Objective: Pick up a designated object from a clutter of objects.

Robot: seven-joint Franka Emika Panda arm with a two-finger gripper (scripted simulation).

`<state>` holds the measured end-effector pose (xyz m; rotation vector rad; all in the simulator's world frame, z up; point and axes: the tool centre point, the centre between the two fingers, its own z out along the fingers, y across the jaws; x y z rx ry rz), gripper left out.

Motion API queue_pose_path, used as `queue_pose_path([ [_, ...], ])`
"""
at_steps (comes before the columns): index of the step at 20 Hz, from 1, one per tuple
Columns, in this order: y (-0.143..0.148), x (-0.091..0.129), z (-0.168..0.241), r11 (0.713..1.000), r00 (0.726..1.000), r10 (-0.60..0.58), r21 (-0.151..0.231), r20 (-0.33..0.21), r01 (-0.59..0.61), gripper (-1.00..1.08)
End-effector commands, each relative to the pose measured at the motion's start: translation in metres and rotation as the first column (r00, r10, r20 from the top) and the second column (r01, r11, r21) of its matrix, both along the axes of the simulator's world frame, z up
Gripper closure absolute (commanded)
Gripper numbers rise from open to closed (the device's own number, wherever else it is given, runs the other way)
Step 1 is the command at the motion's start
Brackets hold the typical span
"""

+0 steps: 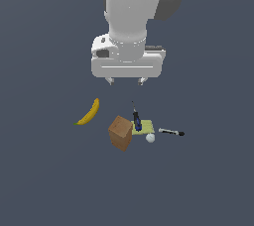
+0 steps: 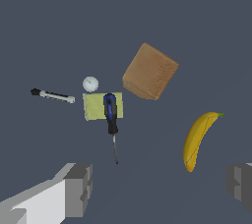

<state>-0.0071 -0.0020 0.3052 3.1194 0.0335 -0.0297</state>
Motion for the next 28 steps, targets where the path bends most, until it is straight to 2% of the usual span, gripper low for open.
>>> queue_pose_path([
  [1, 0.000, 0.000, 0.000, 1.000, 1.000, 0.000, 0.000, 0.000, 0.000, -0.92],
  [9, 0.012, -0.002, -0.012, 0.998, 0.998, 0.066, -0.023, -0.019, -0.066, -0.92],
  [17, 0.013, -0.002, -0.019, 0.997, 0.998, 0.068, -0.022, -0.018, -0.069, -0.92],
  [28, 0.023, -0.003, -0.077, 0.997, 0.997, 0.075, -0.010, -0.009, -0.075, -0.92],
])
